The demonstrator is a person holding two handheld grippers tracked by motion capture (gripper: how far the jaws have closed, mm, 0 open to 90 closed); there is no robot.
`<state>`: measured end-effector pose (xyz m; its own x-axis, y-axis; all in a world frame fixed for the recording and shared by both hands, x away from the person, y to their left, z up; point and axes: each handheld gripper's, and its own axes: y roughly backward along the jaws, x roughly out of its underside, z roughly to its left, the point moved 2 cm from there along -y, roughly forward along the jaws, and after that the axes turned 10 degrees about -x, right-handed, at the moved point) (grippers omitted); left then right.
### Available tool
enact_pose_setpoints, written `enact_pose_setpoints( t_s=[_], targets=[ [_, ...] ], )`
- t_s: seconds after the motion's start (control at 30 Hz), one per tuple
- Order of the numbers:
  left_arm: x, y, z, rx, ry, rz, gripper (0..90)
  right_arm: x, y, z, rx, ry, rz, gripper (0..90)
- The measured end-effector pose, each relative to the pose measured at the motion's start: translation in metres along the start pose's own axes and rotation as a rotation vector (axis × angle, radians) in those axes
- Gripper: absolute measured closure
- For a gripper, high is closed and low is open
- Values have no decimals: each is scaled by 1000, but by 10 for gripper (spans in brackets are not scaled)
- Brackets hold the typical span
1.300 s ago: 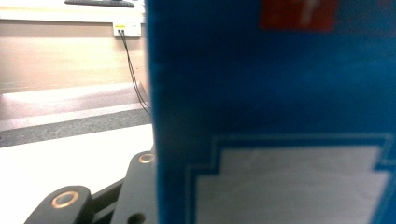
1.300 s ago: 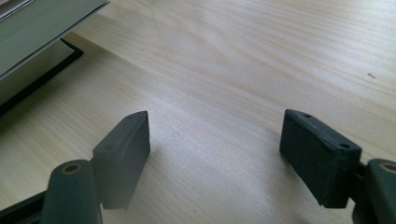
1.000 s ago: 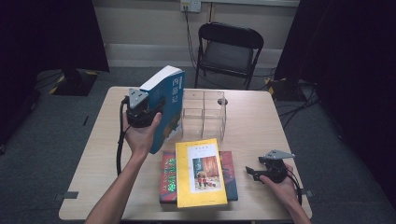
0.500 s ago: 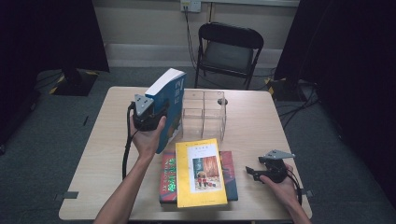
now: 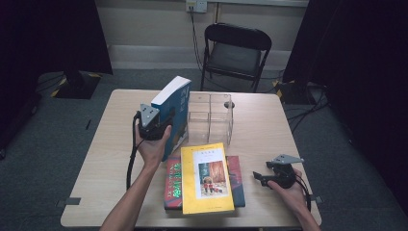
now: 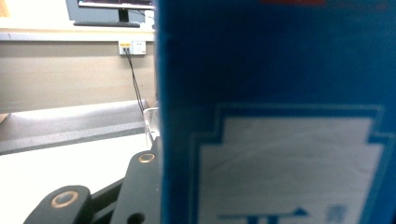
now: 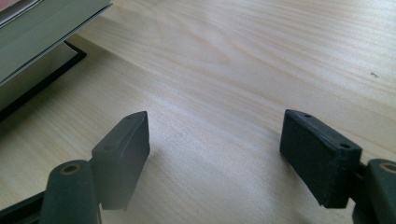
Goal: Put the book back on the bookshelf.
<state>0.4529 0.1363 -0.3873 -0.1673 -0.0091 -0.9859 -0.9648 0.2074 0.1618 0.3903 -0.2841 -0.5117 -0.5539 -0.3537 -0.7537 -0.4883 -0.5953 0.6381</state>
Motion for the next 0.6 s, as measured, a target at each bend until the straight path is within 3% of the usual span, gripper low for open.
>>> enact_pose_setpoints(
  t_s=[0.1,0.27,0.6],
  targets=[
    [9,3,1,10,15,-14,615,0,0,0,2,2,2,240],
    [13,8,0,22,1,-24,611,0,0,1,0,7,4,240],
    [21,21,7,12,12,2,606,0,-1,3,10,23,12,240]
  ],
)
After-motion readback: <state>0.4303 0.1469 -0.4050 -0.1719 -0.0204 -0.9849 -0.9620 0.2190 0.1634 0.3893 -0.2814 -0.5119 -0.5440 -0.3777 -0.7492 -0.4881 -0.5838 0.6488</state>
